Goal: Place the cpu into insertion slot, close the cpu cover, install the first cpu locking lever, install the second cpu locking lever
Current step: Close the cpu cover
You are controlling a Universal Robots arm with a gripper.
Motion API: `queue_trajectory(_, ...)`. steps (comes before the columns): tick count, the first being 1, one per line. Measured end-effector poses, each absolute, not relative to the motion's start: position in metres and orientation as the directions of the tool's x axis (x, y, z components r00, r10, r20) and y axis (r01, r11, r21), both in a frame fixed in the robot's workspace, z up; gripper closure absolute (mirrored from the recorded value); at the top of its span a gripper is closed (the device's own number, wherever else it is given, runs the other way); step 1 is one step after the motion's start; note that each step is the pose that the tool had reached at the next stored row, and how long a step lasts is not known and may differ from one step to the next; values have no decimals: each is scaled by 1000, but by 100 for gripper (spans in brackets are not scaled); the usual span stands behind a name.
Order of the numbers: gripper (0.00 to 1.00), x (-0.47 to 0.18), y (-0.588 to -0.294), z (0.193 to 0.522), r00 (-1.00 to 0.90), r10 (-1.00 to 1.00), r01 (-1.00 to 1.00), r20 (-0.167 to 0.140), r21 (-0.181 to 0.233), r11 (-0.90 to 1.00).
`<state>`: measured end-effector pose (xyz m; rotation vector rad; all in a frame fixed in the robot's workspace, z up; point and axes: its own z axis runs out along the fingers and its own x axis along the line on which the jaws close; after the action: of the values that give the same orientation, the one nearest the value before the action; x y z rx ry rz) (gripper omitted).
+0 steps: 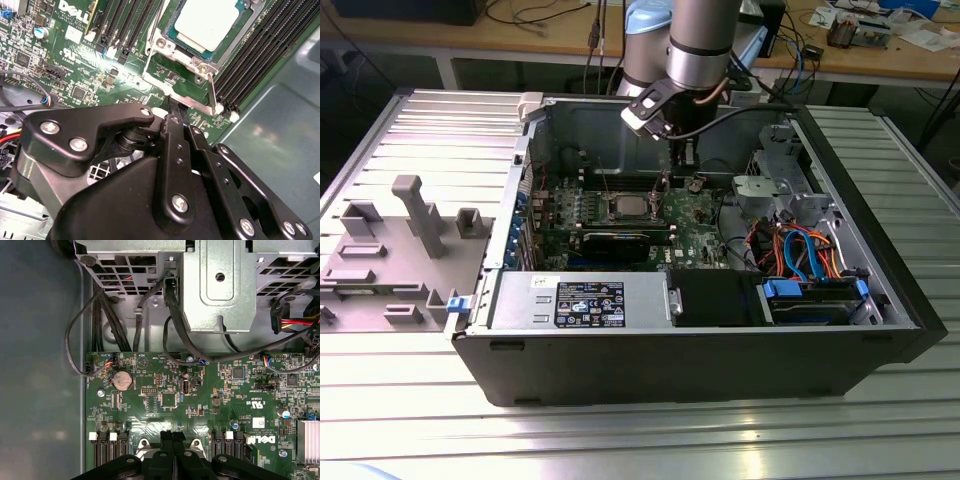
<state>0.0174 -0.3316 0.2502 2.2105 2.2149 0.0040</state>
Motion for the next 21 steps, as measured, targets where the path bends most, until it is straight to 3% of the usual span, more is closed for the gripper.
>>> queue_trajectory(21, 89, 9, -332, 250, -2, 1000, 1000, -7, 11, 2)
